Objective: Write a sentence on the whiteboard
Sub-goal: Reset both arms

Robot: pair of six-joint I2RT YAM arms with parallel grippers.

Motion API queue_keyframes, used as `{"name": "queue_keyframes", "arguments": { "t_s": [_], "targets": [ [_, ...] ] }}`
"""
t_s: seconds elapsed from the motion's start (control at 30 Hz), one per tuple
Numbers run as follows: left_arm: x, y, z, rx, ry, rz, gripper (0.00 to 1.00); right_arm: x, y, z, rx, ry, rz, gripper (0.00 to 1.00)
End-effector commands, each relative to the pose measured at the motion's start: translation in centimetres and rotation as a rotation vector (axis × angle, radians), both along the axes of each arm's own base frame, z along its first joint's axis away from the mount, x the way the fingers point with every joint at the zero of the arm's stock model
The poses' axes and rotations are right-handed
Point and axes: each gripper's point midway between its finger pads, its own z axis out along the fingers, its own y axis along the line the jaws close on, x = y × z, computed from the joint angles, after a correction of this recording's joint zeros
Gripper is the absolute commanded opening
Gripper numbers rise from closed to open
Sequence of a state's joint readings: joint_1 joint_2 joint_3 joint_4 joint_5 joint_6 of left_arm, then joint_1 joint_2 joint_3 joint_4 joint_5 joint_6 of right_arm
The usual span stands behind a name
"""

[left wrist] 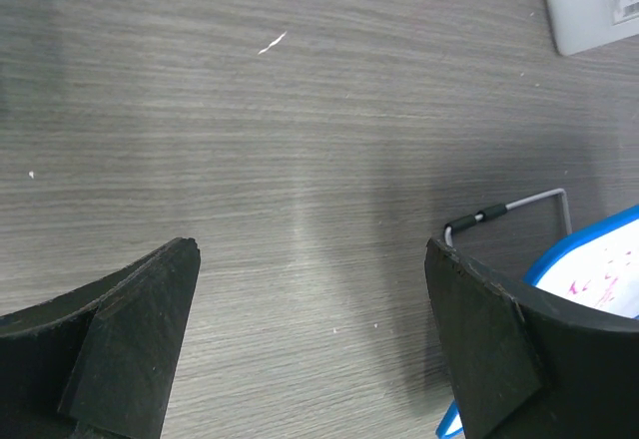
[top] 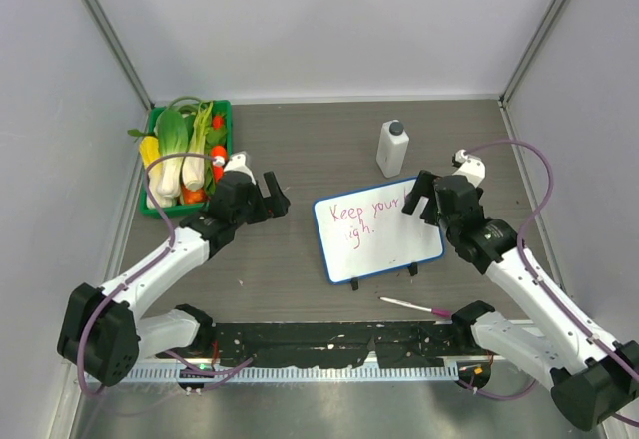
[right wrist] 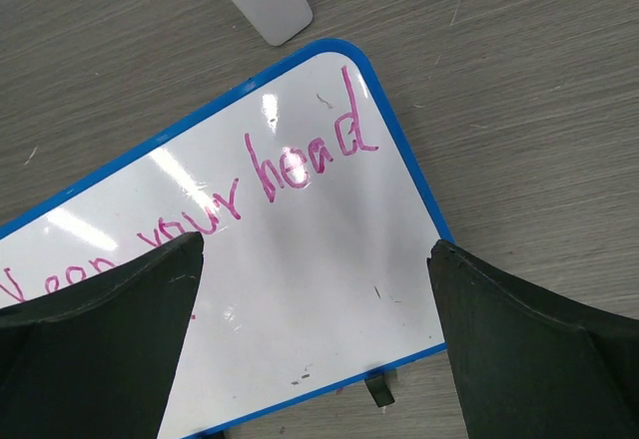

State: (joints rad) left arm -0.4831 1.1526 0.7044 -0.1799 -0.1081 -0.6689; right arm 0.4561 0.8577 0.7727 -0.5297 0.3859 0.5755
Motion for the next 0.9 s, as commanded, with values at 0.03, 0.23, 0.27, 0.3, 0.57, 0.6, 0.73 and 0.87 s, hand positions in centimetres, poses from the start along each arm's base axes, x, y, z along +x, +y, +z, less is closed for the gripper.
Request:
{"name": "queue_keyframes", "arguments": {
  "t_s": [0.03, 0.23, 0.27, 0.3, 0.57, 0.6, 0.73, 0.87],
  "targets": [
    [1.8, -0.2, 3.9, 0.023, -0.111, -0.02, 0.98, 2.0, -0.5, 3.1, -0.036, -0.088, -0.029, 0.99],
    [2.4, 0.0, 5.0, 0.047, -0.169, -0.027, 0.98, 2.3, -0.6, 2.7, -0.048, -0.088, -0.042, 0.99],
    [2.6, -0.1, 5.1, 0.048, -0.181, -0.028, 0.98, 2.4, -0.6, 2.6, -0.051, -0.09, -0.044, 0.99],
    [2.7, -0.1, 5.1, 0.05, -0.188, -0.029, 0.98, 2.5, -0.6, 2.7, -0.049, -0.094, -0.045, 0.99],
    [3.5, -0.8, 5.2, 0.037, -0.198, -0.045, 0.98, 3.4, -0.4, 2.4, -0.045, -0.102, -0.063, 1.0],
    [3.5, -0.9, 5.4, 0.035, -0.204, -0.047, 0.98, 3.6, -0.4, 2.4, -0.04, -0.106, -0.07, 1.0],
    [3.9, -0.8, 6.3, 0.012, -0.244, -0.027, 0.98, 4.3, 0.0, 2.8, -0.021, -0.135, -0.07, 1.0],
    [4.2, -1.0, 7.1, -0.006, -0.292, -0.023, 0.97, 5.1, -0.6, 3.2, 0.008, -0.182, -0.152, 1.0]
  ]
}}
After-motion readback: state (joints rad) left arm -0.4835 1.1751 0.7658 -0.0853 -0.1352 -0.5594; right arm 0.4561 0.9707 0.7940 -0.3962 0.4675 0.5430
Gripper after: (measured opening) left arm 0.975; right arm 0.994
